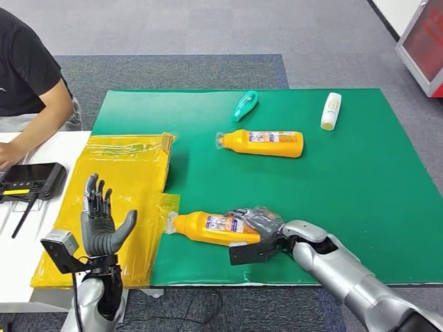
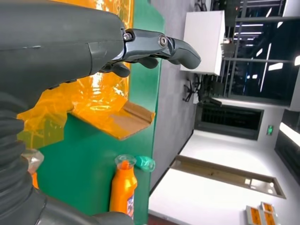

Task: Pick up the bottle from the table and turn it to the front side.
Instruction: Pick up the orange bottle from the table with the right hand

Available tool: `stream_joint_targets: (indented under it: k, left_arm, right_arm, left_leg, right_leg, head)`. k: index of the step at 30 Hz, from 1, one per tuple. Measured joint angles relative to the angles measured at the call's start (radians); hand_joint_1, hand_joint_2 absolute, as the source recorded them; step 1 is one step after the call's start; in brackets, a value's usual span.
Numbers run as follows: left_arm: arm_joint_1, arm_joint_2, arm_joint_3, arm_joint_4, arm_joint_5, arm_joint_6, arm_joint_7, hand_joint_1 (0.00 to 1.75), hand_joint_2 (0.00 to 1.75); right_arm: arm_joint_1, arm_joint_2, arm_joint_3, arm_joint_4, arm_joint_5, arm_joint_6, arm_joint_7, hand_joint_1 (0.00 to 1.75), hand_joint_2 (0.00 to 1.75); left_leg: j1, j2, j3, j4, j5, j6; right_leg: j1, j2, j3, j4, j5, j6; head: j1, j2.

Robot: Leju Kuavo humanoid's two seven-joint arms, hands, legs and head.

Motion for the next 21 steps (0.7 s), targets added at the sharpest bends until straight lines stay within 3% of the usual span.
stream_joint_targets:
  k: [3, 4, 12, 21]
  left_arm:
    - [0.005, 0.001, 0.002, -0.015, -0.001, 0.010, 0.000, 0.00, 1.75]
    - [0.007, 0.002, 0.003, -0.019, -0.001, 0.012, 0.000, 0.00, 1.75]
    - [0.026, 0.005, 0.006, -0.048, -0.002, 0.043, 0.000, 0.00, 1.75]
    - [0.033, 0.005, 0.006, -0.058, -0.005, 0.074, 0.000, 0.00, 1.75]
  right_arm:
    - [-0.005, 0.005, 0.005, 0.013, -0.003, -0.014, 0.000, 1.70, 1.75]
    - [-0.007, 0.006, 0.006, 0.017, -0.003, -0.017, 0.000, 1.75, 1.75]
    - [-0.001, 0.022, 0.008, 0.032, -0.045, -0.059, -0.011, 1.75, 1.75]
    - [0.037, 0.076, -0.035, 0.040, -0.055, -0.190, -0.055, 1.75, 1.75]
  left_leg:
    - [0.000, 0.000, 0.000, 0.000, 0.000, 0.000]
    - [0.000, 0.000, 0.000, 0.000, 0.000, 0.000]
    - [0.000, 0.000, 0.001, 0.000, 0.000, -0.001]
    - [0.000, 0.001, 0.001, 0.000, 0.000, -0.002]
  right_leg:
    - [0.000, 0.000, 0.000, 0.000, 0.000, 0.000]
    - [0.000, 0.000, 0.000, 0.000, 0.000, 0.000]
    - [0.000, 0.000, 0.000, 0.000, 0.000, 0.000]
    - [0.001, 0.001, 0.000, 0.000, 0.001, -0.001]
  head:
    - [0.000, 0.000]
    - [0.000, 0.000]
    - [0.000, 0.000]
    - [0.000, 0.000]
